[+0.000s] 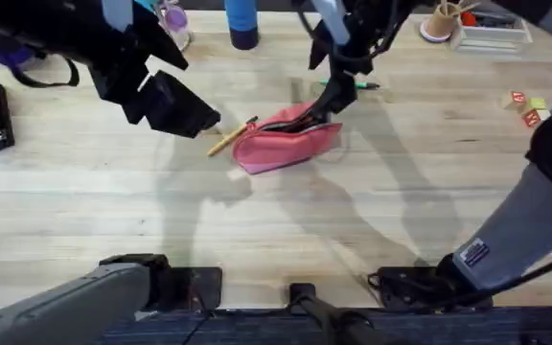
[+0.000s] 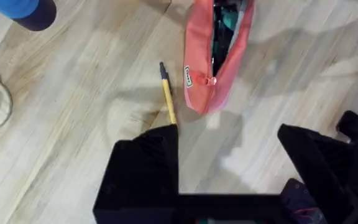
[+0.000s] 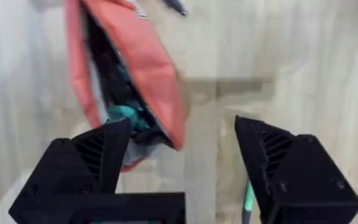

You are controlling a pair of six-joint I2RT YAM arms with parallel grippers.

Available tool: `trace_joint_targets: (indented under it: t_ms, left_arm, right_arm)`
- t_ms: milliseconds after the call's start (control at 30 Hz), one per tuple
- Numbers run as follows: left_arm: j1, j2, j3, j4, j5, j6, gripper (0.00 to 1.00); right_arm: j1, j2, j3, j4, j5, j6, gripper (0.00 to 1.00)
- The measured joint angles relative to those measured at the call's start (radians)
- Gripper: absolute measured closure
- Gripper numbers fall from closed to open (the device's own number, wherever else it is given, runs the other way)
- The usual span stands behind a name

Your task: Unzip the bag, pick up the pens from the table one at a time and place them inside, then zip the bag closed.

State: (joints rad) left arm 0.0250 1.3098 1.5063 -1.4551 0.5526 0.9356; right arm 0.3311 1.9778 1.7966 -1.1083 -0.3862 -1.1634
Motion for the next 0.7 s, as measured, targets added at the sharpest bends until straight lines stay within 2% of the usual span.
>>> trace_joint_targets:
  t_ms: [167, 400, 700]
  left_arm:
    - [0.0, 0.0, 0.0, 0.0, 0.0, 0.0, 0.006]
    - [0.0, 0.0, 0.0, 0.0, 0.0, 0.0, 0.006]
    - [0.0, 0.0, 0.0, 0.0, 0.0, 0.0, 0.006]
  right_arm:
    - [-0.059, 0.0, 0.0, 0.067, 0.038, 0.087, 0.005]
    - [-0.079, 0.0, 0.0, 0.144, 0.26, 0.224, 0.005]
    - [-0.079, 0.0, 0.0, 0.178, 0.352, 0.191, 0.005]
